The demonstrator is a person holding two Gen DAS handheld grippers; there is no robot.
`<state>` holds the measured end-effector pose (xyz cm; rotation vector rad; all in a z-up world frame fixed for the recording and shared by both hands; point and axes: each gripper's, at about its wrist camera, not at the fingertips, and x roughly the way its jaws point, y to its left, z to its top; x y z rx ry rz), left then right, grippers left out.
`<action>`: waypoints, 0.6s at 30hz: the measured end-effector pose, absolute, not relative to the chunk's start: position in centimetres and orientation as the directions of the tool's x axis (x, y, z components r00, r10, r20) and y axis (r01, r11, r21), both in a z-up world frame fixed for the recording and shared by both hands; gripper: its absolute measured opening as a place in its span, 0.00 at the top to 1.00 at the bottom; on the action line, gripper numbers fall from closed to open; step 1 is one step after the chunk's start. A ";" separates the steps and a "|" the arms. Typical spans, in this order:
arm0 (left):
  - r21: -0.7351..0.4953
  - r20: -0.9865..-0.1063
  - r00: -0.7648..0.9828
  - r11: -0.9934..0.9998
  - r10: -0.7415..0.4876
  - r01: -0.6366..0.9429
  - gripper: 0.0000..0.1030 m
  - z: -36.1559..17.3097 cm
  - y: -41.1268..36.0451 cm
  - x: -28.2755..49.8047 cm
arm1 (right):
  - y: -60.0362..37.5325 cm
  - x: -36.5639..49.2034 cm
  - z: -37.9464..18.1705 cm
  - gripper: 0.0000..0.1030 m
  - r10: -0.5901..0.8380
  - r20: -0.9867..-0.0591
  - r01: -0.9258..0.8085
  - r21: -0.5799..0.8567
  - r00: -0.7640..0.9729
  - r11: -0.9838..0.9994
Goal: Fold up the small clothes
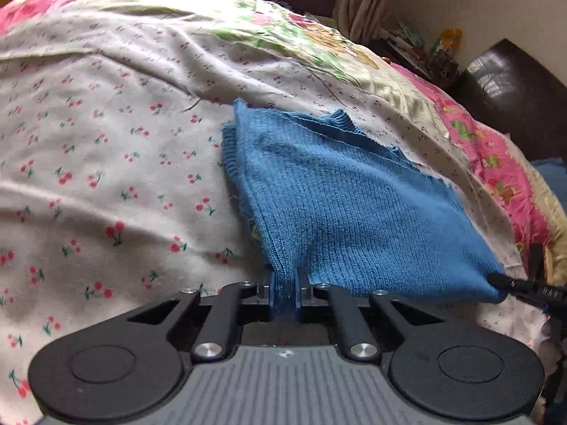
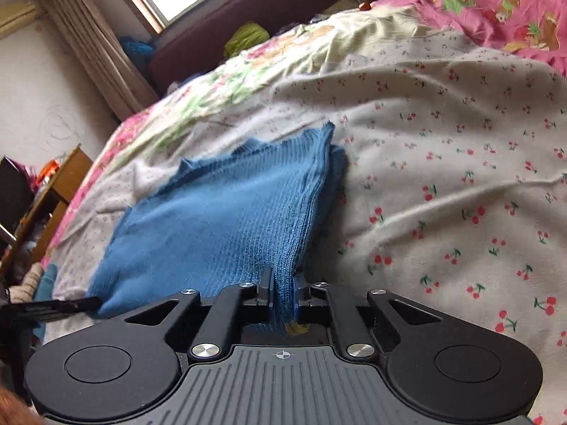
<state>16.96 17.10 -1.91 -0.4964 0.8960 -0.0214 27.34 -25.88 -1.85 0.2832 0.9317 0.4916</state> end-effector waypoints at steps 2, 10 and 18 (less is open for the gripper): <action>-0.408 -0.766 0.607 0.889 -0.210 -0.209 0.80 -3.3 16.9 17.3 | -25.4 28.0 -4.2 0.91 0.468 -0.750 -0.239 0.403 0.467 0.884; -0.435 -0.757 0.609 0.878 -0.236 -0.200 0.76 -3.5 17.3 17.4 | -24.9 27.7 -2.9 0.85 0.474 -0.728 -0.284 0.380 0.496 0.881; -0.449 -0.746 0.615 0.875 -0.255 -0.182 0.68 -4.1 16.4 18.3 | -24.3 28.6 -3.6 0.89 0.531 -0.712 -0.227 0.484 0.459 0.845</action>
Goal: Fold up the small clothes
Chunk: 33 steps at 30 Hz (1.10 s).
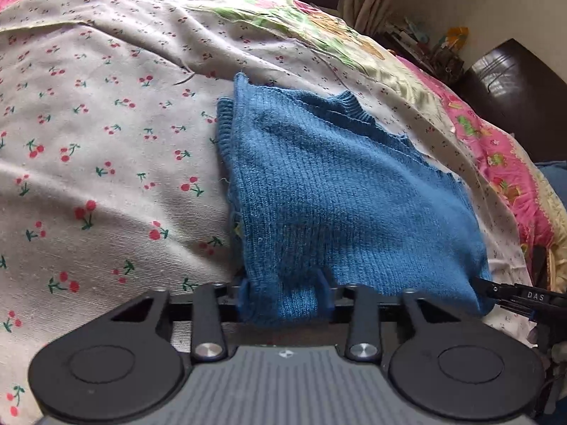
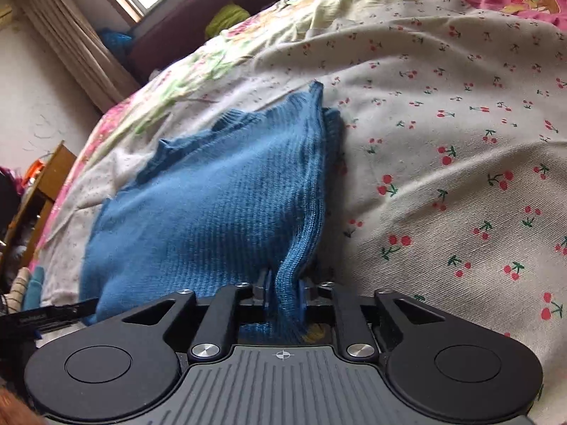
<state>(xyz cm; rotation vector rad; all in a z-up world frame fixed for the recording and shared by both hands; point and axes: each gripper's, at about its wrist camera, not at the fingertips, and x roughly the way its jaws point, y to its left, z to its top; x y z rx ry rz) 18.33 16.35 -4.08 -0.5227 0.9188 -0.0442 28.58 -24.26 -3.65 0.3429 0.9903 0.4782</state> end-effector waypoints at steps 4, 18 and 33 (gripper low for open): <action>-0.498 -0.717 0.633 0.851 -0.293 -0.170 0.78 -2.4 17.4 16.4 | -25.5 26.7 -1.3 0.94 0.551 -0.676 -0.279 0.477 0.489 0.834; -0.408 -0.739 0.654 0.880 -0.163 -0.242 0.73 -2.4 18.1 16.2 | -23.1 27.0 0.8 0.86 0.369 -0.683 -0.313 0.211 0.631 0.926; -0.181 -0.628 0.774 0.951 0.087 -0.253 0.44 -4.6 13.9 20.1 | -6.2 37.3 -3.3 0.70 0.469 -0.726 -0.434 0.256 0.504 0.864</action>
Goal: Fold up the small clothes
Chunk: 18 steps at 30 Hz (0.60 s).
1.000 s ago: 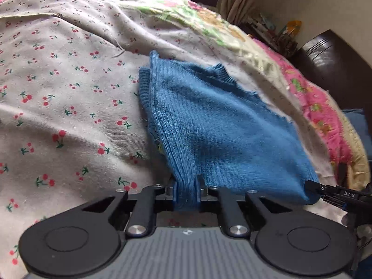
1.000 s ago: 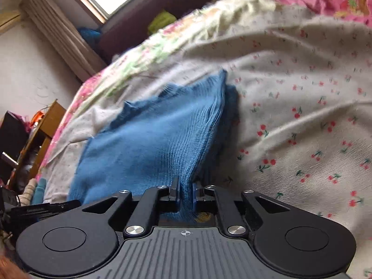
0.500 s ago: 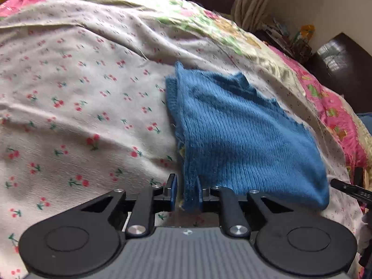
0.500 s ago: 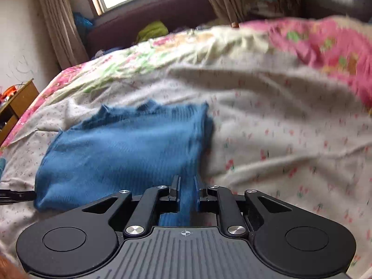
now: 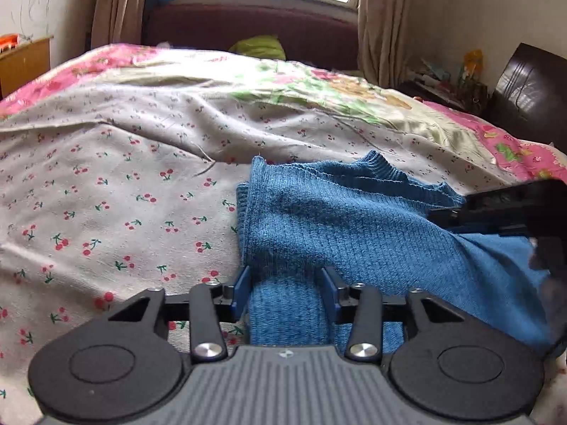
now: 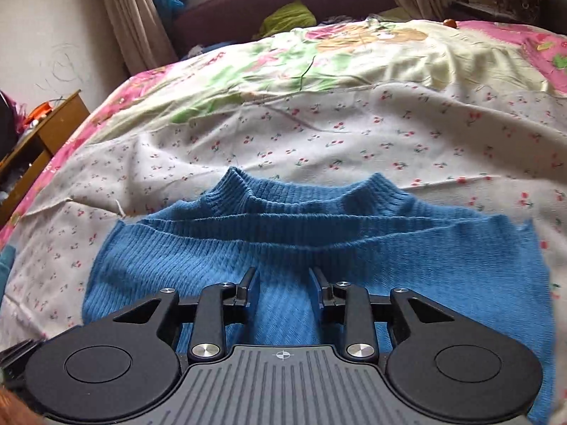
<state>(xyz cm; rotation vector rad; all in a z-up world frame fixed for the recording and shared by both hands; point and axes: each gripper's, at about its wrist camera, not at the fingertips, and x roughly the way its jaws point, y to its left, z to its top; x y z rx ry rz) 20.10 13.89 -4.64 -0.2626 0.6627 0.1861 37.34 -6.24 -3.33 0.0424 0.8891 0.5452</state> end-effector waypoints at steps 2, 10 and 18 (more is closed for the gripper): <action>-0.234 -0.616 0.786 0.940 0.056 -0.250 0.39 -5.4 14.8 19.6 | -5.2 37.1 -3.7 0.80 0.424 -0.733 -0.452 0.178 0.531 0.874; -0.397 -0.571 0.820 0.886 -0.032 -0.241 0.37 -5.5 17.2 18.8 | -5.6 36.0 -1.3 0.98 0.410 -0.692 -0.451 0.135 0.594 0.882; -0.391 -0.514 0.858 0.893 -0.013 -0.221 0.37 -4.5 16.9 17.9 | -4.6 37.7 -1.5 0.98 0.375 -0.663 -0.386 0.138 0.648 0.912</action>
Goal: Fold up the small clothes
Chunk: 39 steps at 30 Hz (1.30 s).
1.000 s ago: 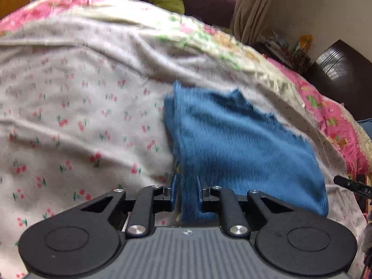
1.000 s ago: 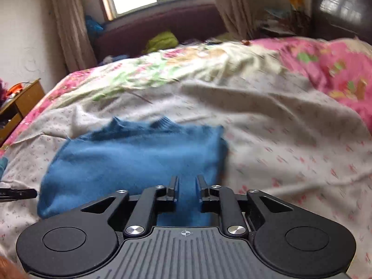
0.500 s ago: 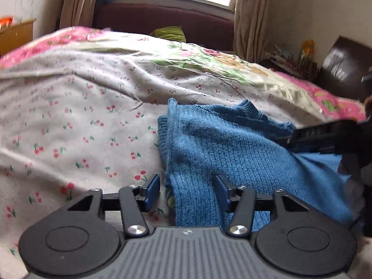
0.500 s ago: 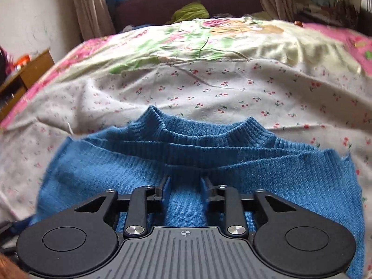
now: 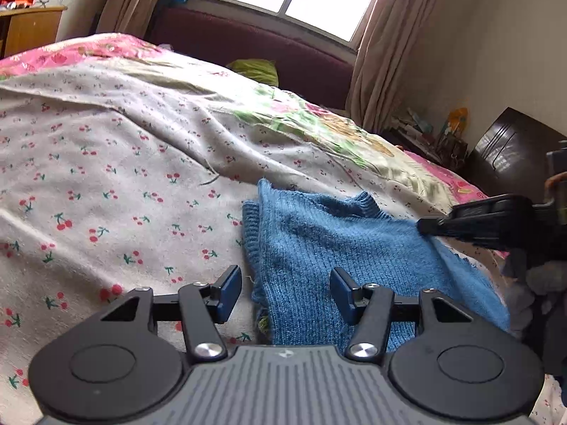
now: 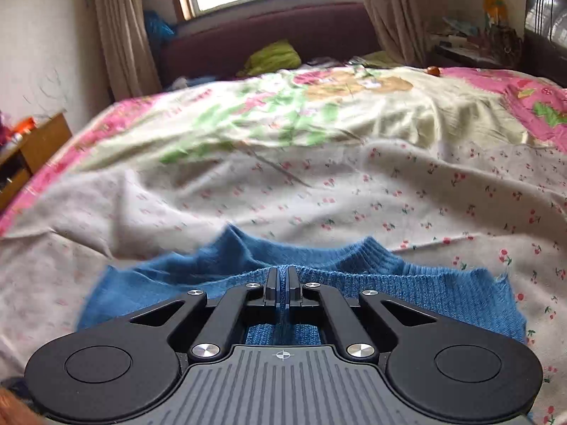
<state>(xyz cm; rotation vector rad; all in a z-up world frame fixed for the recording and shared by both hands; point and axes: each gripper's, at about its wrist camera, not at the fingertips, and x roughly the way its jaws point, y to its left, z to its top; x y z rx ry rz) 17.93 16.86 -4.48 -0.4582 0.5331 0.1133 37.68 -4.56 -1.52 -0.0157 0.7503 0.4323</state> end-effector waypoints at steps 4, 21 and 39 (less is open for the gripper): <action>-0.362 -0.505 0.863 0.912 -0.015 -0.196 0.36 -4.3 16.0 18.0 | -3.4 38.5 -3.8 0.99 0.325 -0.667 -0.368 0.082 0.670 0.926; -0.215 -0.632 0.769 0.933 0.092 -0.288 0.28 -5.6 15.9 18.5 | -2.2 38.2 -3.8 0.98 0.247 -0.700 -0.367 -0.024 0.670 0.930; -0.251 -0.646 0.762 0.929 0.049 -0.273 0.26 -5.5 16.1 18.5 | -13.7 29.2 -3.0 1.00 0.101 -0.707 -0.120 0.023 0.700 0.993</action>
